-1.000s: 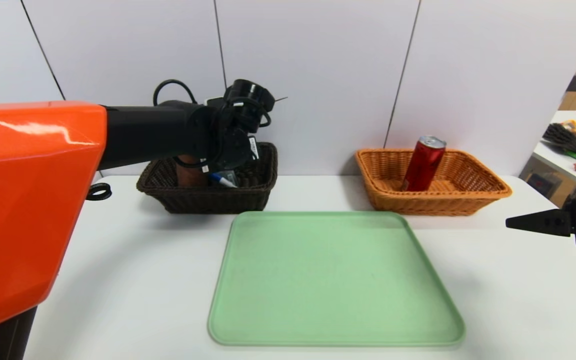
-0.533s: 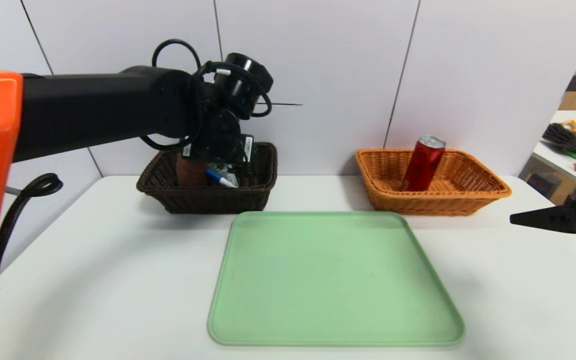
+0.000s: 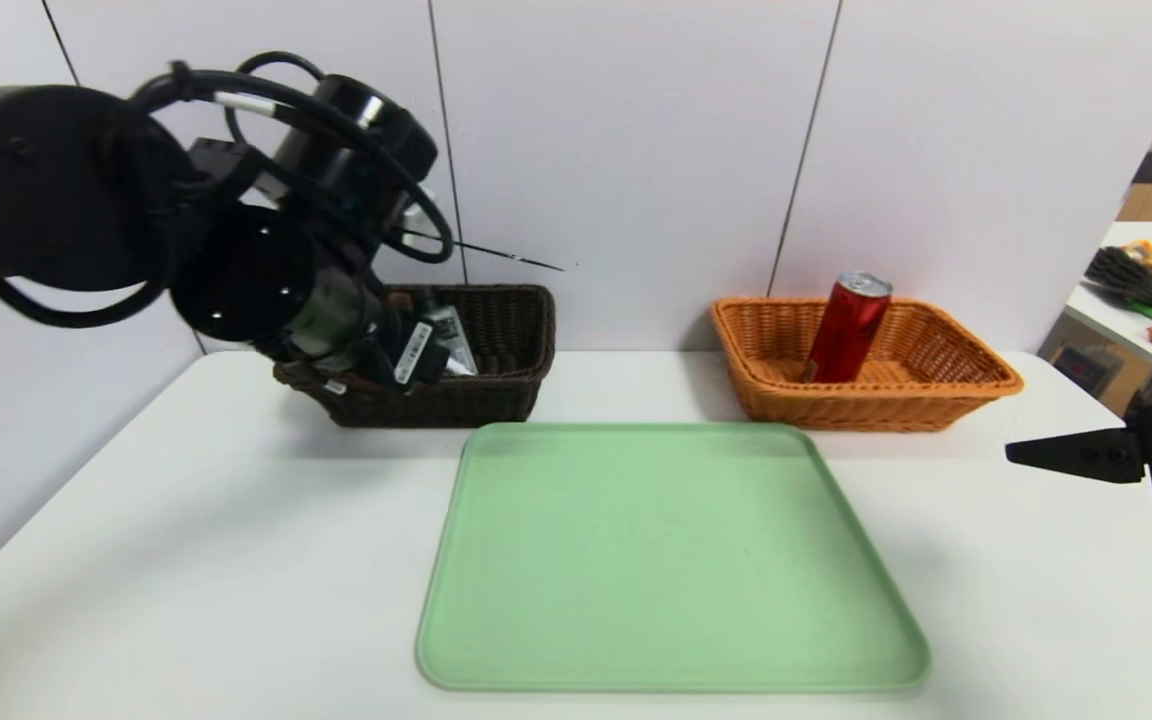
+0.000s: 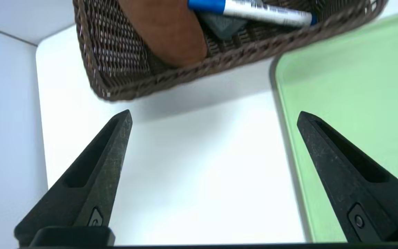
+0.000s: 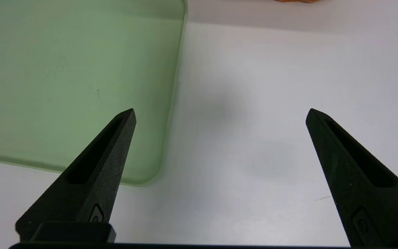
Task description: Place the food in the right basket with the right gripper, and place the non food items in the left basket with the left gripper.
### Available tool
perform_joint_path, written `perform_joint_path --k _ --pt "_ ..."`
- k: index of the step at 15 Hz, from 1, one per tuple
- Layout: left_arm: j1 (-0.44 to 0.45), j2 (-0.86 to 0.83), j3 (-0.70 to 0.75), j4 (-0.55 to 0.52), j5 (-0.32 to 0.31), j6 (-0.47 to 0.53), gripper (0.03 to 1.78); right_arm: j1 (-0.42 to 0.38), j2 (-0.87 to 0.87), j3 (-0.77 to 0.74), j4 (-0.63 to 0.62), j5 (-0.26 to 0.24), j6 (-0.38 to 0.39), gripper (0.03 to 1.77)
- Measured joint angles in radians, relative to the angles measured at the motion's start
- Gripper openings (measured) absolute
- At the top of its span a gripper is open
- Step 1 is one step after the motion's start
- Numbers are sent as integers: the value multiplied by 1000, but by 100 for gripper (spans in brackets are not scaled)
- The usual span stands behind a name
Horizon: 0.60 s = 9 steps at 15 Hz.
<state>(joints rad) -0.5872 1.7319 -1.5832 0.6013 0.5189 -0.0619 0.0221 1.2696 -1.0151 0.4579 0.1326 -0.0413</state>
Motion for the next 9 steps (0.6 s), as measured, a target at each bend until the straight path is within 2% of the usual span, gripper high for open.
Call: perform_joint_path --k 2,5,9 --pt "5 -100 95 -13 -11 -38 169 0 20 2 4 6 -3 170" --pt "59 -256 244 -21 -9 -61 169 11 31 16 34 7 -3 170" --pt "217 -490 448 -37 -3 -24 169 45 16 36 37 -5 0 170"
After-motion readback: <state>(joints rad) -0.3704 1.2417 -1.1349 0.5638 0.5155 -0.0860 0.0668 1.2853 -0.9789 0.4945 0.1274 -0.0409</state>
